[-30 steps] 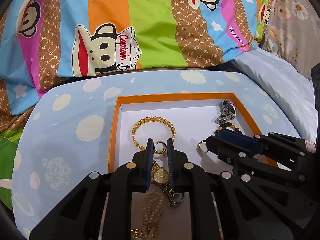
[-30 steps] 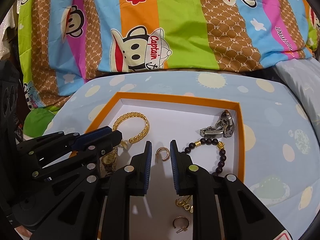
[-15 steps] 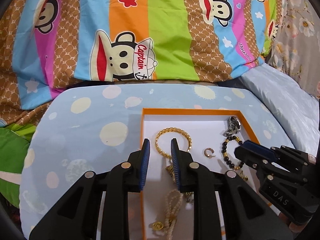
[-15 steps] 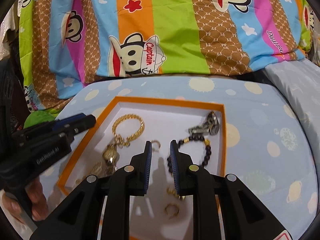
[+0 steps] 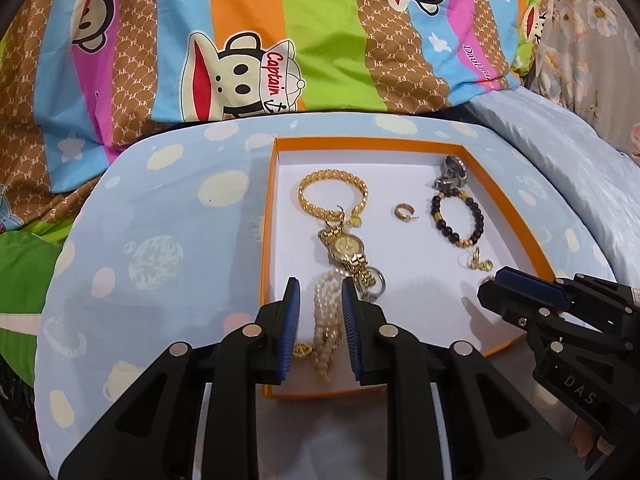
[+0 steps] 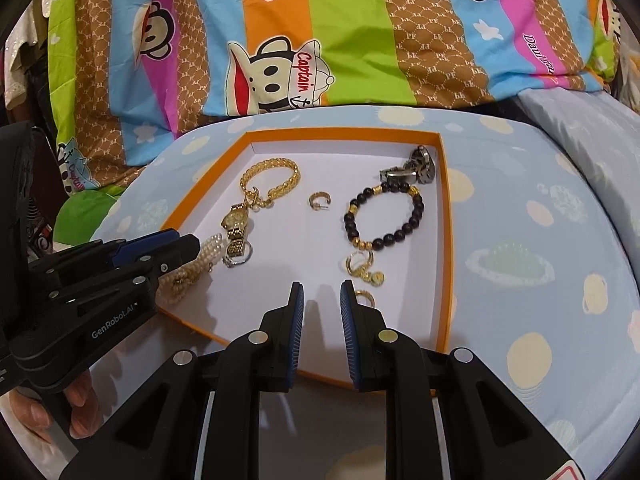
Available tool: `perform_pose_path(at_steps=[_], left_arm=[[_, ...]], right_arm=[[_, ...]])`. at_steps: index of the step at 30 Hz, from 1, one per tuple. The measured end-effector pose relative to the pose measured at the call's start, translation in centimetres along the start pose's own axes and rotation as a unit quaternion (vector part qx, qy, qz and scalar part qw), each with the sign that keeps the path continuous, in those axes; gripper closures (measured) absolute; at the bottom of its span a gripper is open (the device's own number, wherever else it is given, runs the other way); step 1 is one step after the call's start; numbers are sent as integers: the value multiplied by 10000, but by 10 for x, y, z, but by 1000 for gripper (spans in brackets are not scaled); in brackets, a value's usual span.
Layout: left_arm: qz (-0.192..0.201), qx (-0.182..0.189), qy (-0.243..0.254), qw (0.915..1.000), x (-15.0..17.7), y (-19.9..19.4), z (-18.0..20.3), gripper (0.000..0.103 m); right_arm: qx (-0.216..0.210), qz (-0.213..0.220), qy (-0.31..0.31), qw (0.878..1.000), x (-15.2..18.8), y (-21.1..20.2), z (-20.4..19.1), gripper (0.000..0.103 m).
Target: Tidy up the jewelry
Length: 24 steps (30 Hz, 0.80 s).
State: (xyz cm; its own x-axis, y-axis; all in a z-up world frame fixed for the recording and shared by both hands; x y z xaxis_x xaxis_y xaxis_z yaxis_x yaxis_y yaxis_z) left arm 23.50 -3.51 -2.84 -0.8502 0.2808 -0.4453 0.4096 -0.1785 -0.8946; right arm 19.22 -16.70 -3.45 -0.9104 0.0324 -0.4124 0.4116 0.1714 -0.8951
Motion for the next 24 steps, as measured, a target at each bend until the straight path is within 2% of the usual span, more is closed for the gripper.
perform_pose_path(at_steps=[12,17,19,20,24], left_arm=[[41,-236,15,9997,20,-7,10,83],[157,-304,-142,9993,22,-22,9,82],[242,-386,-196,9988,24,-27,10,69],[309,-446,-235,9982,25,-31,10,66],[439,-562,-309,9970,30,-35,13,64]], right_arm=[[15,108,188,9998,11,-10,3,83],[-50,335,278,9990,11,-24,-5,81],[3,501,309,9983,13,-31,-11,73],[43,586,306,9978,14,-34,-13,68],[244,838,283,9958,21,-41,-18,63]])
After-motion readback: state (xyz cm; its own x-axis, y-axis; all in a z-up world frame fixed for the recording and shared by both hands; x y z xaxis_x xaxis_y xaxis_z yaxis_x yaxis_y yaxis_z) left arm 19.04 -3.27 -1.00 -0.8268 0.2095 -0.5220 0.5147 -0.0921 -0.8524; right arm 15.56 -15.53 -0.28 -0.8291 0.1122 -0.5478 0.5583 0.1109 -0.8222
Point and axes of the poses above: each gripper's, at about its wrist camera, not at the fingertips, and y roughly the way its jaws point, z to its right, x to its underside, the point moved 3 cm from there along y, roughly the way its jaws point, and after that the axes turned 15 degrees about -z, right-handed, at the moved point
